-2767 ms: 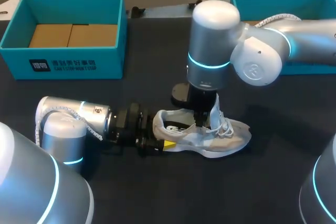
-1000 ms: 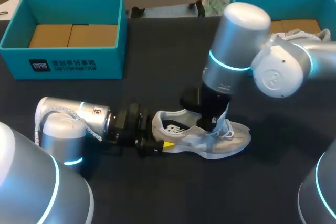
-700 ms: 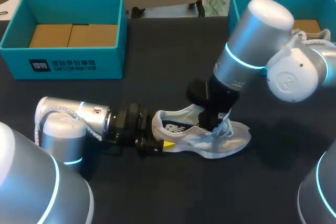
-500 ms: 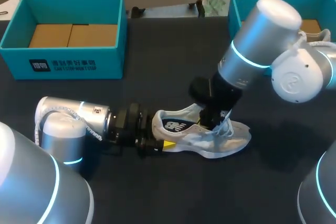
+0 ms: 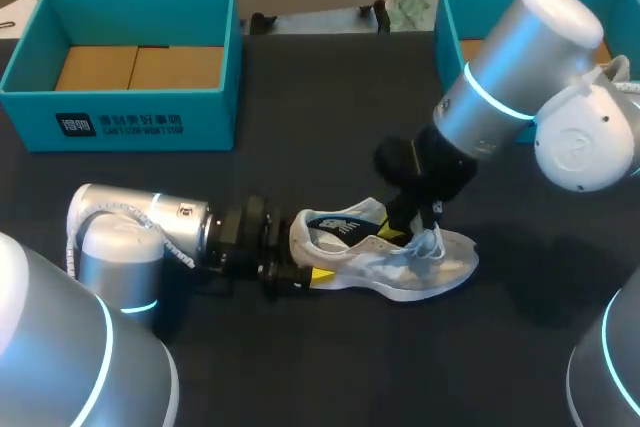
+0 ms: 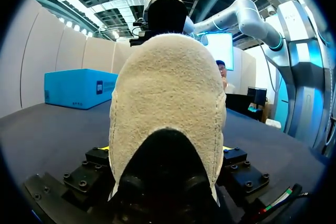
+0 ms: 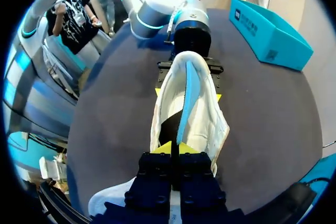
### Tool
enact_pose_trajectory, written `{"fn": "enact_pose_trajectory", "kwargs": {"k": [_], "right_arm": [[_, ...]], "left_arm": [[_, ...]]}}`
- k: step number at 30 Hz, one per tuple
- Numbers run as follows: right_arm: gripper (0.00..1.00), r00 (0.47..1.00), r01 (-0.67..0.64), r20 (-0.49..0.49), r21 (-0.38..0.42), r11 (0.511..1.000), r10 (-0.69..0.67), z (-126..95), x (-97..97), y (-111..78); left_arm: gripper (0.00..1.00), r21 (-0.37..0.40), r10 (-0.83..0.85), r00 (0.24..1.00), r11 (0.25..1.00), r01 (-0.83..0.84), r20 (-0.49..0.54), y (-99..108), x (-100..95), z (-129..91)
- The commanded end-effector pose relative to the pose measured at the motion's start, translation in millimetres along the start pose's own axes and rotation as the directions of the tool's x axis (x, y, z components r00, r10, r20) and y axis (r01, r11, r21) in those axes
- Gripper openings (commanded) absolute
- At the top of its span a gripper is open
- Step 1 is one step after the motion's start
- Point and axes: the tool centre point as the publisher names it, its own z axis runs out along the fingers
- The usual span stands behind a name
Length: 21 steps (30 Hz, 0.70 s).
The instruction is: Take the shoe out of the shoebox, open the shoe tongue, remove and reinsert the insole, then place the shoe into the shoebox
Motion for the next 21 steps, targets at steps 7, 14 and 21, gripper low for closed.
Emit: {"fn": "enact_pose_trajectory", "kwargs": {"k": [7,14,21], "right_arm": [[0.0,0.995,0.095,-0.032,-0.043,0.995,-0.096,-10.6,2.9,-0.7],[0.0,0.974,0.196,-0.12,0.029,0.98,-0.192,-3.8,-1.1,27.1],[0.0,0.959,0.247,-0.162,0.075,0.966,-0.233,8.2,-7.0,53.0]], "left_arm": [[0.0,-0.001,0.0,1.0,1.0,0.0,0.002,0.6,0.2,0.8],[0.0,-0.001,0.0,1.0,1.0,0.0,0.002,0.6,0.2,0.8],[0.0,-0.001,0.0,1.0,1.0,0.0,0.002,0.6,0.2,0.8]]}}
